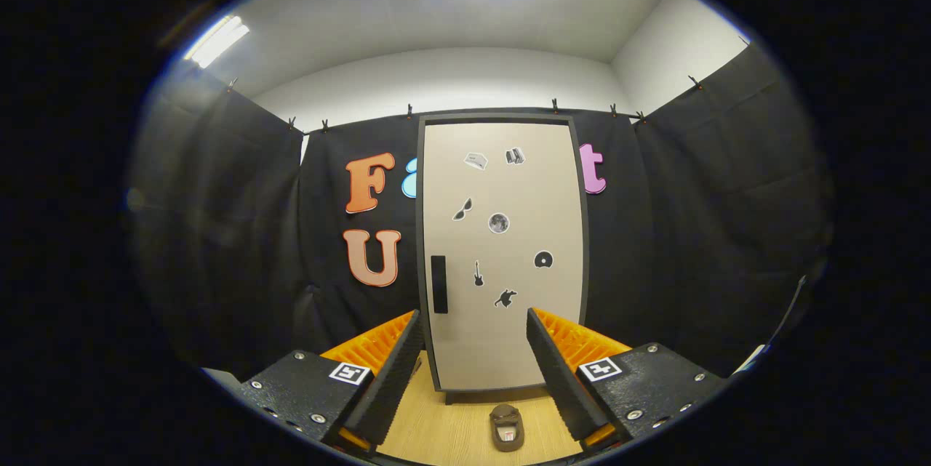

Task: Open the shoe cabinet door, grab the shoes and put them into the shoe cabinet, then close the shoe cabinet door.

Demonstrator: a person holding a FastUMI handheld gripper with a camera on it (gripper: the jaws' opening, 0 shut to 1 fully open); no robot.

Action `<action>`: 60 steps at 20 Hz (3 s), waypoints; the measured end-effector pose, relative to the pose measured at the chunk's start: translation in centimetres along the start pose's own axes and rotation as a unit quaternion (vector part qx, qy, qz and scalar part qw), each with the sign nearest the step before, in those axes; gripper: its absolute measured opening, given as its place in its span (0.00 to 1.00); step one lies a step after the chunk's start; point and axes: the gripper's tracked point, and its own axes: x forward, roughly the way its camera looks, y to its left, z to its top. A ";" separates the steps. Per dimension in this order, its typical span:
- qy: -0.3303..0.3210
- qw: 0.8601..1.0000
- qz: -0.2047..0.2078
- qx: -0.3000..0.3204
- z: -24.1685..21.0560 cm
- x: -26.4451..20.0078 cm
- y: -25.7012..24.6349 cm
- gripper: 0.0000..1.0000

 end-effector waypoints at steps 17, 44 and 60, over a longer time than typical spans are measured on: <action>0.017 0.999 -0.023 0.016 -3.1 11.4 5.1 0.89; 0.033 0.999 0.002 -0.020 -9.2 32.5 8.0 0.38; 0.045 0.999 -0.002 0.017 -8.5 27.0 6.9 0.24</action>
